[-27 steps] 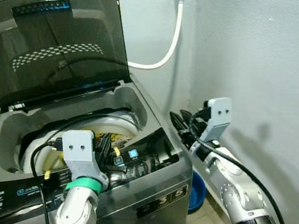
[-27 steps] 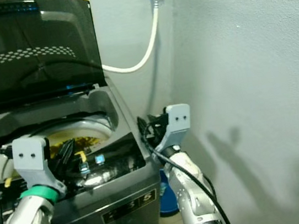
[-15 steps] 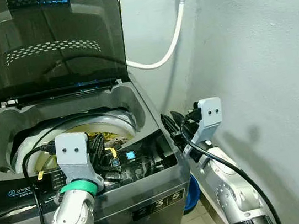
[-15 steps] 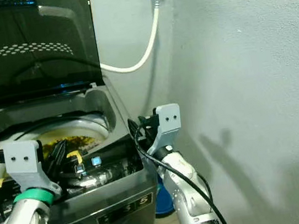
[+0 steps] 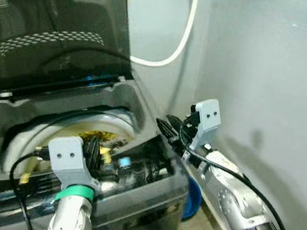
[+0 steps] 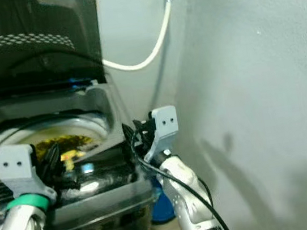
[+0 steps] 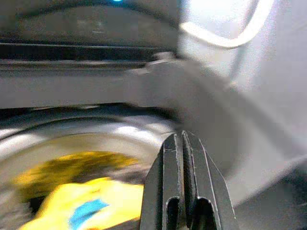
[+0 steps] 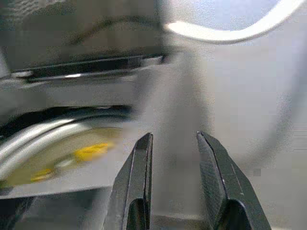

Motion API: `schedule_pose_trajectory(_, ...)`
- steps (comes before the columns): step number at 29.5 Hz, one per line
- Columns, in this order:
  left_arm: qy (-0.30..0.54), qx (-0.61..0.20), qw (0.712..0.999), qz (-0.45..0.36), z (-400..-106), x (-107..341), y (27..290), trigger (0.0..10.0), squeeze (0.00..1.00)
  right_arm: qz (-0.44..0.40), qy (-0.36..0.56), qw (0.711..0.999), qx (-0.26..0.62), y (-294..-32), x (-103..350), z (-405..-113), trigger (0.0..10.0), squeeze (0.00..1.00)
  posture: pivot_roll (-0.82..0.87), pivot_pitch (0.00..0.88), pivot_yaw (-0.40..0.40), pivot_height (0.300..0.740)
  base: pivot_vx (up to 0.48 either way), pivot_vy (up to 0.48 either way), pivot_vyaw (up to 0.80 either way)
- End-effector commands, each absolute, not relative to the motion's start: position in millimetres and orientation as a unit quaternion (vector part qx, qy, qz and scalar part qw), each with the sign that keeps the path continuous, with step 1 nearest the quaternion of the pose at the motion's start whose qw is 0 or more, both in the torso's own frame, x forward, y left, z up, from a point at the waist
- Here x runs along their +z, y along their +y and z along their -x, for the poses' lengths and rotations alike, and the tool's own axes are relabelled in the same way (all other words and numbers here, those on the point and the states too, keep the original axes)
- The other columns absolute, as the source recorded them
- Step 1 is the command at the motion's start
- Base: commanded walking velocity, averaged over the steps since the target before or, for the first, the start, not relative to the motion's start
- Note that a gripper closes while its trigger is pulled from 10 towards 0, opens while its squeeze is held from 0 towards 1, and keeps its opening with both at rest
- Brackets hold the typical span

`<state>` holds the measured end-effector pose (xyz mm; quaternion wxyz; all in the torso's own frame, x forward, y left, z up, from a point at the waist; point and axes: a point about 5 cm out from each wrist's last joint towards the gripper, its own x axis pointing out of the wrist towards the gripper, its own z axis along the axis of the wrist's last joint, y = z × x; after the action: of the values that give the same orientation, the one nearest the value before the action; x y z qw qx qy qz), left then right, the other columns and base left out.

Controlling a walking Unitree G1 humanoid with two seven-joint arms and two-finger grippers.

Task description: Clothes washing

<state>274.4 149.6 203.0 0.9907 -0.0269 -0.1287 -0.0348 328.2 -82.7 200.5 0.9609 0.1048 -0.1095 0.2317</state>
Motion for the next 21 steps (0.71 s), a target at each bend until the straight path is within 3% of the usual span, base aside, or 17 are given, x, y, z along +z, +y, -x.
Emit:
schedule_pose_trajectory(1,-0.126,-0.033,0.99,0.057,-272.1,203.4,152.5,10.0,0.0,-0.111,-0.115,0.96,0.23,-83.6,203.7,-326.7,10.0,0.0,0.02,0.009,-0.029,0.74,0.0,0.0,0.0)
schedule_pose_trajectory(3,-0.126,-0.031,0.989,0.075,-272.0,203.9,153.2,10.0,0.0,-0.111,-0.114,0.96,0.231,-83.7,203.7,-326.5,10.0,0.0,0.02,0.009,-0.029,0.74,0.0,0.0,0.0)
schedule_pose_trajectory(16,-0.145,-0.042,0.986,0.064,-268.1,208.6,150.7,10.0,0.0,-0.114,-0.11,0.957,0.242,-82.1,202.7,-323.7,10.0,0.0,0.02,0.013,-0.037,0.74,0.0,0.48,0.0)
schedule_pose_trajectory(21,-0.148,-0.037,0.987,0.055,-266.9,208.9,153.6,10.0,0.0,-0.118,-0.108,0.955,0.249,-80.3,203.0,-322.7,10.0,0.0,0.02,0.013,-0.038,0.74,0.0,0.0,0.0)
